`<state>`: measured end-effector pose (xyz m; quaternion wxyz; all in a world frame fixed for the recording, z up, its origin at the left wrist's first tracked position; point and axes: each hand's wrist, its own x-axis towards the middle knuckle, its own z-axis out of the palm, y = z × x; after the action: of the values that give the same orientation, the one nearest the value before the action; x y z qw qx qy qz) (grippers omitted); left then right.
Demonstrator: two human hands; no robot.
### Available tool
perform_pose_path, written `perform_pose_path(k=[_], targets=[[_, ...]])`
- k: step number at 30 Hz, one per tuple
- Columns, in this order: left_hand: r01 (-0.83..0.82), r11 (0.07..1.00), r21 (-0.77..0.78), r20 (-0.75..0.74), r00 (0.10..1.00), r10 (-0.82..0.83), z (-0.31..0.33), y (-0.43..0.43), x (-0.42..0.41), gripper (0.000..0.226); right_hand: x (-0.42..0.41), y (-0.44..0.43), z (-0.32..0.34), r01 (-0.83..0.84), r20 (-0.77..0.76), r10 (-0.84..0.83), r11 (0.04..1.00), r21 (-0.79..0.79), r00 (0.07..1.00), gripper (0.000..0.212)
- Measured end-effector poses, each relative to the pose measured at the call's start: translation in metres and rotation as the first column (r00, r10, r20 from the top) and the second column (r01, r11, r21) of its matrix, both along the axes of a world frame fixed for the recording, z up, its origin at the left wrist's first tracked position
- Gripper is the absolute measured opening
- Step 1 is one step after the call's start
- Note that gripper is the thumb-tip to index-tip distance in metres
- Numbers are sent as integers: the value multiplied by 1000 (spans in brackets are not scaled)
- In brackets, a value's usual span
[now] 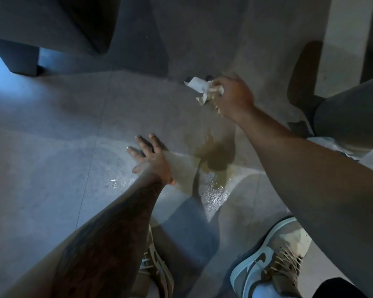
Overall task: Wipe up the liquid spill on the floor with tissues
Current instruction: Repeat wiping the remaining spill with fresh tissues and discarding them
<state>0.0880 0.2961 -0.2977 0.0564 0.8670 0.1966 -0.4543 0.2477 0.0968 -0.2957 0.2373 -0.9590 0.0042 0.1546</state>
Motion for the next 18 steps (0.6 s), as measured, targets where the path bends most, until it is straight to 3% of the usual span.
perform_pose_path(k=[3, 6, 9, 12, 14, 18], targets=[[-3, 1000, 18, -1, 1000, 3, -3, 0, 1, 158, -11, 18, -16, -24, -65, 21, 999, -35, 998, 34], [4, 1000, 27, -20, 1000, -3, -2, -1, 2, 160, -53, 31, -19, -345, -99, 338, 936, -69, 936, 42], [12, 1000, 26, -36, 999, -11, 0, -1, 3, 159, -86, 31, -8, -502, -106, 493, 861, -81, 864, 55], [3, 1000, 27, -41, 999, -1, 1, 0, 3, 160, -105, 19, -10, -607, -158, 588, 785, -125, 793, 45], [0, 1000, 21, -34, 999, 1, 1, 0, 3, 160, -121, 4, -13, -662, -149, 646, 719, -214, 749, 49], [-2, 1000, 17, -29, 1000, 2, 2, -1, 2, 160, -135, -19, -11, -627, -117, 618, 775, -77, 777, 32]])
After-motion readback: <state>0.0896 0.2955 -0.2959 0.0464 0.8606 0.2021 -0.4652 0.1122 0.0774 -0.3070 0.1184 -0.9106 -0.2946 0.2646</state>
